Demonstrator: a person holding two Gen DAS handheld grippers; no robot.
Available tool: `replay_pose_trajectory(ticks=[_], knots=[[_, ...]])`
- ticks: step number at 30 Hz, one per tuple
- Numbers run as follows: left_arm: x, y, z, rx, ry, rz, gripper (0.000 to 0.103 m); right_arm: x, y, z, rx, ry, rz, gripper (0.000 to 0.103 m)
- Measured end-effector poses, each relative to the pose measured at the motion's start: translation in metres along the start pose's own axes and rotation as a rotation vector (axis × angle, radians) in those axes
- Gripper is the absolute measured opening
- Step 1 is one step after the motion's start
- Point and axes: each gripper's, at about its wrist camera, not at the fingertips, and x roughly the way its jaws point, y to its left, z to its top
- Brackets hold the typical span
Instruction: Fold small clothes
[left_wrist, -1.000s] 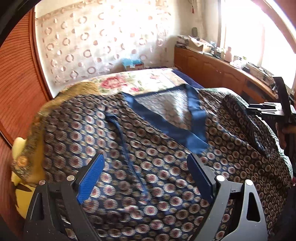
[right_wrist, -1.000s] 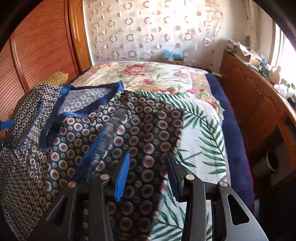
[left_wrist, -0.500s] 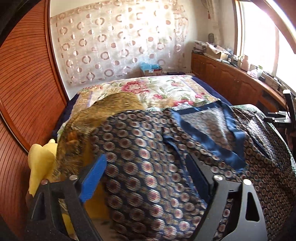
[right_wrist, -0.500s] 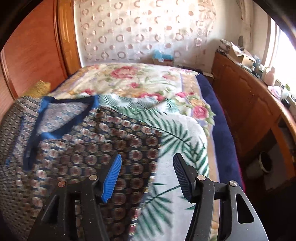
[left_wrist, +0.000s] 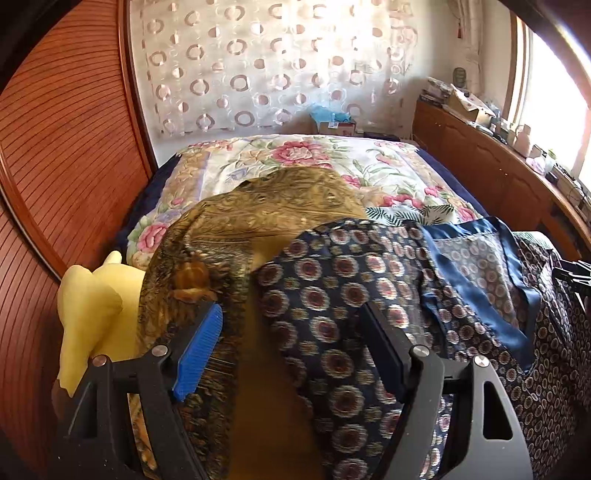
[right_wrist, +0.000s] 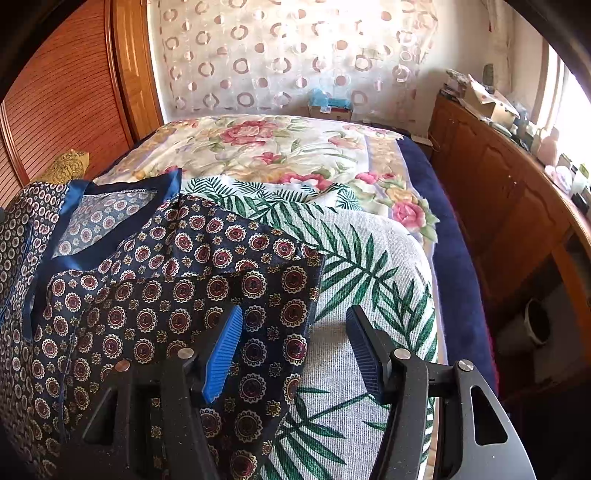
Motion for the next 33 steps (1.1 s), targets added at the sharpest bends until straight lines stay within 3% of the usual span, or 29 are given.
replay_pose_trajectory(ticks=[8,13,20,21,25,28,31,32,33], knots=[[0.002,0.007,-0.003,-0.028,0.025,-0.062,0.046,-0.001,0.0,0.0,0.004,0.0,0.003,0.061],[0.002,0.004,-0.004,-0.026,0.038,-0.099,0.044,-0.001,-0.001,-0.001,0.003,0.001,0.002,0.061],[0.014,0.009,-0.012,-0.098,0.048,-0.119,0.044,0.0,-0.001,-0.001,0.002,0.0,0.002,0.061],[0.012,0.008,-0.013,-0.092,0.043,-0.122,0.041,0.0,-0.001,-0.001,0.002,0.0,0.001,0.061],[0.002,-0.004,-0.013,-0.038,0.015,-0.143,0.006,0.0,0.001,-0.001,-0.017,-0.001,0.009,0.061],[-0.011,-0.013,-0.011,-0.006,-0.037,-0.15,0.003,0.0,0.006,-0.001,-0.044,-0.006,0.029,0.051],[-0.018,-0.017,-0.007,-0.007,-0.072,-0.154,0.002,-0.001,0.01,-0.002,-0.047,-0.009,0.055,0.027],[-0.021,-0.02,-0.007,-0.001,-0.085,-0.152,0.002,-0.002,0.011,-0.001,-0.042,0.001,0.066,0.01],[-0.025,-0.022,-0.006,0.001,-0.102,-0.151,0.002,-0.002,0.011,0.001,-0.031,0.008,0.076,0.007]])
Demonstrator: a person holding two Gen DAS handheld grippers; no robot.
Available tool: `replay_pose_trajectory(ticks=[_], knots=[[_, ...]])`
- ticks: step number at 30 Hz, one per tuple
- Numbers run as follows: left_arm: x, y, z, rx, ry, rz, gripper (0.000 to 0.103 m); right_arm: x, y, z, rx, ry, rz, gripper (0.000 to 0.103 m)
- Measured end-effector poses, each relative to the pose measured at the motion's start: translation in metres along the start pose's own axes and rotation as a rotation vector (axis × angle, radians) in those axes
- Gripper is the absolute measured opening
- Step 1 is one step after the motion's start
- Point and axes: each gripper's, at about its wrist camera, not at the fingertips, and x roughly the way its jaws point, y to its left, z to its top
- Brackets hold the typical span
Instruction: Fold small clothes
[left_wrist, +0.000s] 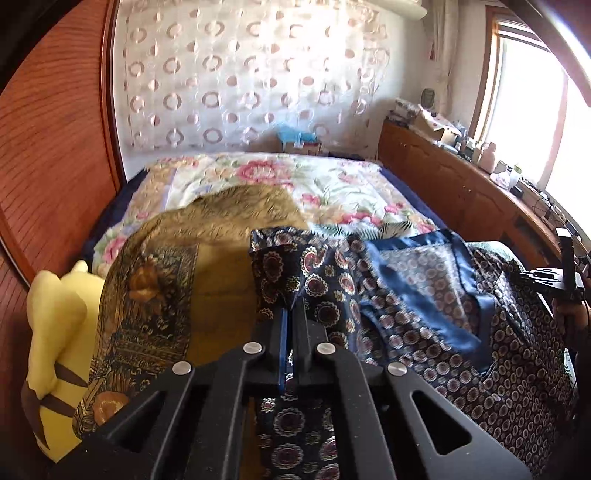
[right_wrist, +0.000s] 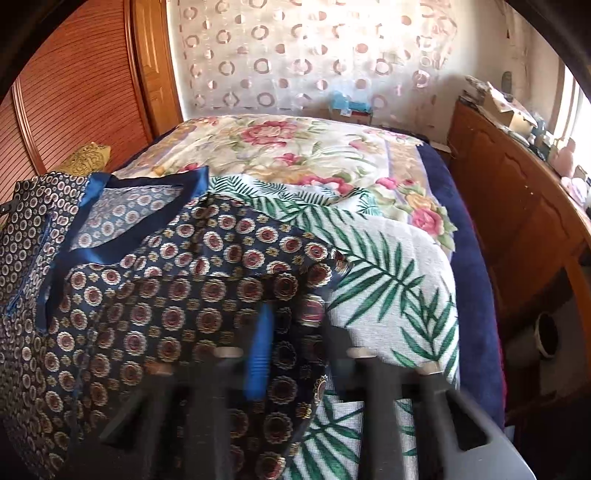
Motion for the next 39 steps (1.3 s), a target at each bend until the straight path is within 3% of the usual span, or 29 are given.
replay_pose_trajectory(ticks=[9,19,28,39], knots=[[-0.04,-0.017,0.0,0.014,-0.1,-0.02,0.002,-0.04,0.016,0.002,0.001,-0.128,0.0,0.003],[-0.076,-0.031,-0.026,0.025,-0.141,-0.043,0.002,-0.1,0.043,-0.022,-0.029,-0.253,0.017,0.003],[-0.106,-0.025,-0.068,-0.012,-0.155,-0.041,0.002,-0.143,0.048,-0.078,-0.002,-0.295,0.011,0.003],[-0.139,0.004,-0.129,-0.105,-0.12,-0.003,0.002,-0.177,0.022,-0.17,0.098,-0.237,0.016,0.002]])
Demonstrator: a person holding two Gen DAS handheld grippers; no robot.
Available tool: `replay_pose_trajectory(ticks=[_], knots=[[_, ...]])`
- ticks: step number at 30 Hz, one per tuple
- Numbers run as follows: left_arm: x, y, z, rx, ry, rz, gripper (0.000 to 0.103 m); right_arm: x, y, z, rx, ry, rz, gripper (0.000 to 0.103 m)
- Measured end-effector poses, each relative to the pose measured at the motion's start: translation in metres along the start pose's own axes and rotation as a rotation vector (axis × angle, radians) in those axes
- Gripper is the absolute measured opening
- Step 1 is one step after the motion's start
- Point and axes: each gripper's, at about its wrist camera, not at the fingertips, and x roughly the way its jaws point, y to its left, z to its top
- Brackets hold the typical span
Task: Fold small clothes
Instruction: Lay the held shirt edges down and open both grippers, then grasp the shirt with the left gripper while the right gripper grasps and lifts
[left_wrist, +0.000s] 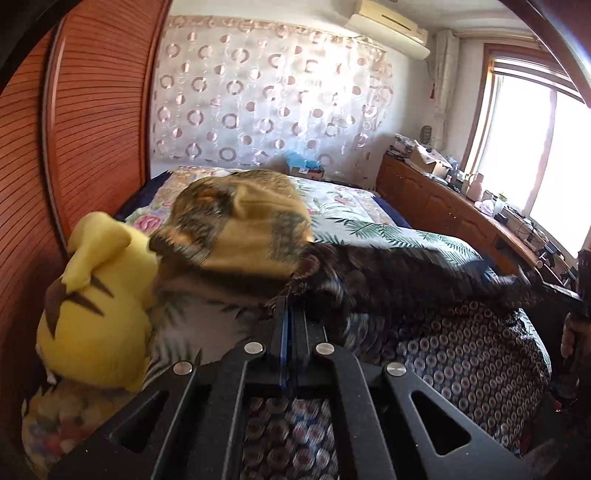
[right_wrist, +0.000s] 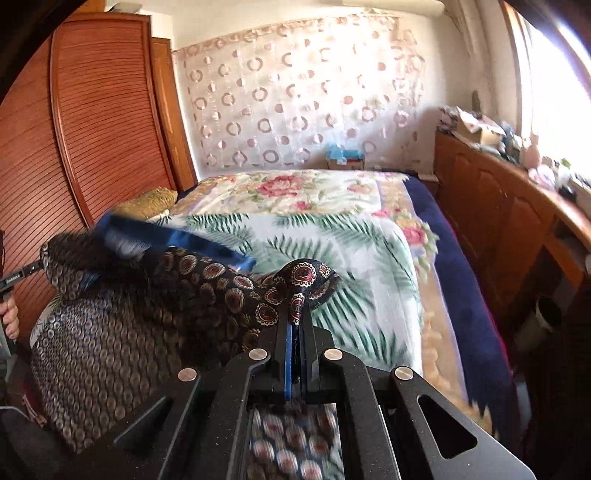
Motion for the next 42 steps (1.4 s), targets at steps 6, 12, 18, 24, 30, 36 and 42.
replay_pose_trajectory(ticks=[6,12,18,24,30,36,42], knots=[[-0.029,0.005,-0.011,-0.02,-0.003,0.019,0.002,-0.034,-0.005,-0.026,-0.009,0.07,-0.03,0.002],[-0.031,0.007,-0.018,-0.026,0.029,0.05,0.007,-0.042,-0.008,-0.04,-0.005,0.139,-0.036,0.002],[-0.036,0.015,-0.003,-0.02,-0.004,0.07,0.05,-0.042,-0.01,-0.013,-0.013,0.12,-0.094,0.024],[-0.02,0.008,0.026,0.046,-0.024,0.096,0.071,-0.042,-0.014,0.011,-0.035,0.04,-0.134,0.051],[0.034,0.007,0.041,0.057,0.065,0.076,0.071,0.01,-0.014,0.021,-0.011,0.081,-0.108,0.056],[0.077,0.01,0.021,0.057,0.219,0.055,0.071,0.048,-0.012,0.018,0.005,0.15,-0.032,0.056],[0.092,0.01,-0.004,0.073,0.325,0.058,0.071,0.079,-0.008,0.009,-0.041,0.242,-0.028,0.056]])
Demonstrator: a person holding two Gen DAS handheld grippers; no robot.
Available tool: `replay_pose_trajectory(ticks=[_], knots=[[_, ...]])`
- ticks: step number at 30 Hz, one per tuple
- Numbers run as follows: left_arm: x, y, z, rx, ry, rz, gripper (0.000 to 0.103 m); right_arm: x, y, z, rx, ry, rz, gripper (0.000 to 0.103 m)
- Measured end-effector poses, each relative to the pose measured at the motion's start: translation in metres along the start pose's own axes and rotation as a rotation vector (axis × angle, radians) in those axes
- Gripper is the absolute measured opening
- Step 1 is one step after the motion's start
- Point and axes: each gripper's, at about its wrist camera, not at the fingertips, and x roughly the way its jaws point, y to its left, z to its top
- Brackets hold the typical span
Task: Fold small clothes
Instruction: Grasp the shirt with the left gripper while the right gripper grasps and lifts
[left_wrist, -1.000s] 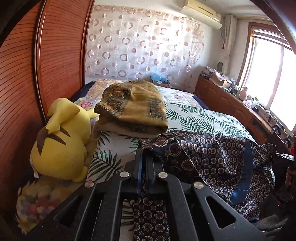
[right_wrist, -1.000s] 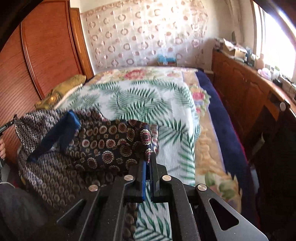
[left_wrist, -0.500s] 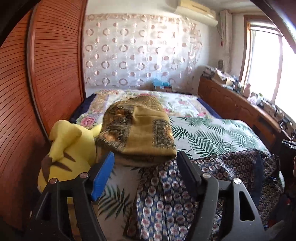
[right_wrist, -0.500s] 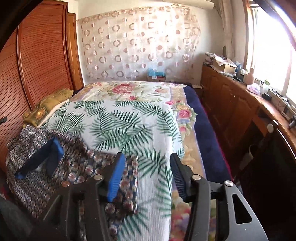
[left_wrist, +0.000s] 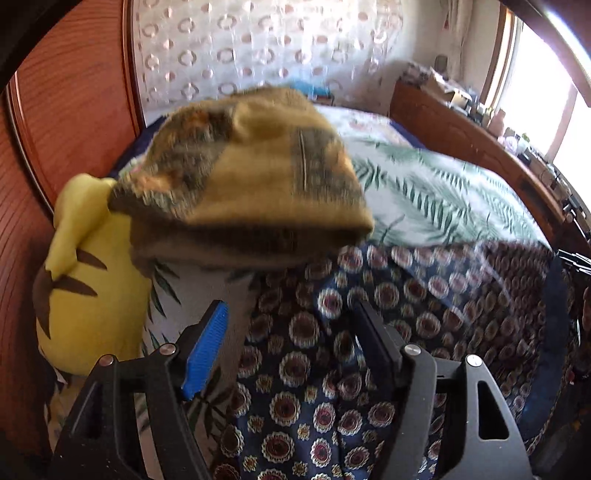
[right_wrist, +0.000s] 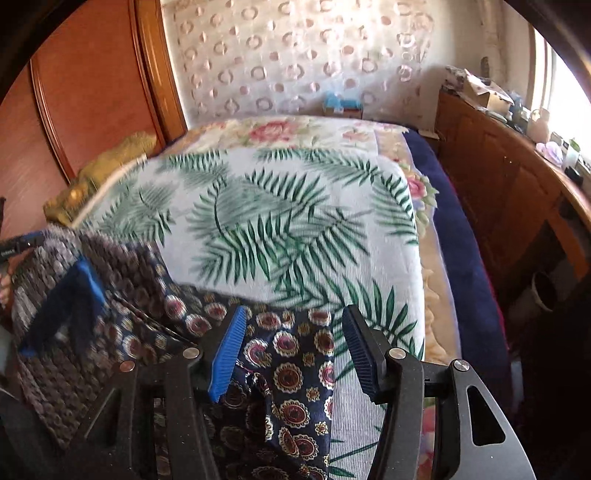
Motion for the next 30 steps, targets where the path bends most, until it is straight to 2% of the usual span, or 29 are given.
replay_pose_trajectory(ticks=[7,11,12,13,14,15,17,19,22,26,30], knots=[[0.002,-0.012,-0.013,0.038,0.036,-0.039,0.07,0.017,-0.009,-0.002,0.031,0.052,0.022,0.057],[0.003,-0.018,-0.013,0.062,0.034,-0.018,0.053,0.014,-0.001,-0.005,0.005,0.049,0.024,0.056],[0.003,-0.019,-0.013,0.066,0.031,-0.019,0.045,0.016,0.004,-0.007,-0.019,0.048,0.017,0.051],[0.002,-0.02,-0.013,0.067,0.029,-0.026,0.032,0.016,0.01,-0.007,-0.045,0.047,0.016,0.046],[0.001,-0.021,-0.014,0.07,0.028,-0.035,0.026,0.017,0.014,-0.009,-0.065,0.046,0.021,0.037],[-0.001,-0.024,-0.014,0.076,0.029,-0.049,0.011,0.017,0.019,-0.01,-0.085,0.045,0.032,0.024],[-0.006,-0.031,-0.017,0.096,0.014,-0.052,0.007,0.016,0.026,-0.013,-0.115,0.042,0.048,0.011],[-0.021,-0.04,-0.017,0.11,-0.046,-0.059,0.006,0.009,0.032,-0.015,-0.131,0.018,0.057,0.006],[-0.054,-0.05,-0.007,0.109,-0.145,-0.071,0.006,-0.017,0.037,-0.012,-0.144,-0.076,0.036,0.005],[-0.106,-0.061,0.031,0.115,-0.304,-0.088,0.005,-0.07,0.036,0.014,-0.142,-0.237,-0.008,0.005],[-0.141,-0.065,0.07,0.116,-0.42,-0.086,0.005,-0.114,0.033,0.051,-0.168,-0.358,-0.055,0.004]])
